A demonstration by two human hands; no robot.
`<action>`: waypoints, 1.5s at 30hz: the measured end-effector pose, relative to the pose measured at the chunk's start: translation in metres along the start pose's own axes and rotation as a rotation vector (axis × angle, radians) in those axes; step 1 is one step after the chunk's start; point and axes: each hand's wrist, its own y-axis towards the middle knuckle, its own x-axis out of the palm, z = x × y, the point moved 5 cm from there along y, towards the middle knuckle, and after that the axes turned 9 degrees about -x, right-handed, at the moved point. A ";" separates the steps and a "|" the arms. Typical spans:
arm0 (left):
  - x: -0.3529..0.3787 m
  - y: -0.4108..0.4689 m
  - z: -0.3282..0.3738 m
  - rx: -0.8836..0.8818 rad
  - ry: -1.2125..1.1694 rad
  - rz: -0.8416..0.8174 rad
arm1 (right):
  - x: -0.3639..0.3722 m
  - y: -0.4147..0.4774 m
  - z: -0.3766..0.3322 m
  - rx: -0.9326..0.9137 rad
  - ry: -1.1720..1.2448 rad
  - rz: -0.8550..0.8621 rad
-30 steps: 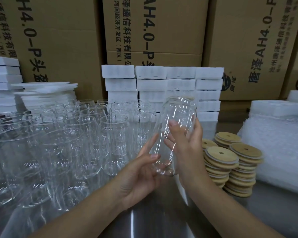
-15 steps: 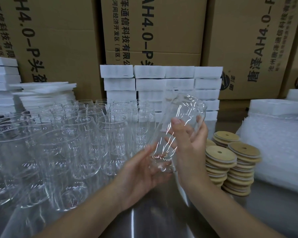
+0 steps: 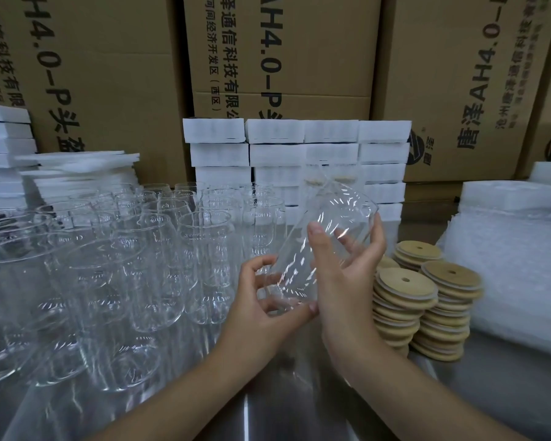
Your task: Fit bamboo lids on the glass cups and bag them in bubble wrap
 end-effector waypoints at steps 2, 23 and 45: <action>-0.001 -0.001 0.002 -0.004 0.023 -0.002 | -0.001 0.002 0.002 0.032 0.006 0.005; 0.015 0.000 -0.017 -0.541 -0.250 -0.367 | 0.001 -0.001 0.020 0.443 0.138 -0.067; -0.004 0.010 -0.019 -0.299 -0.092 -0.190 | -0.021 0.034 -0.076 -0.411 -1.459 -0.297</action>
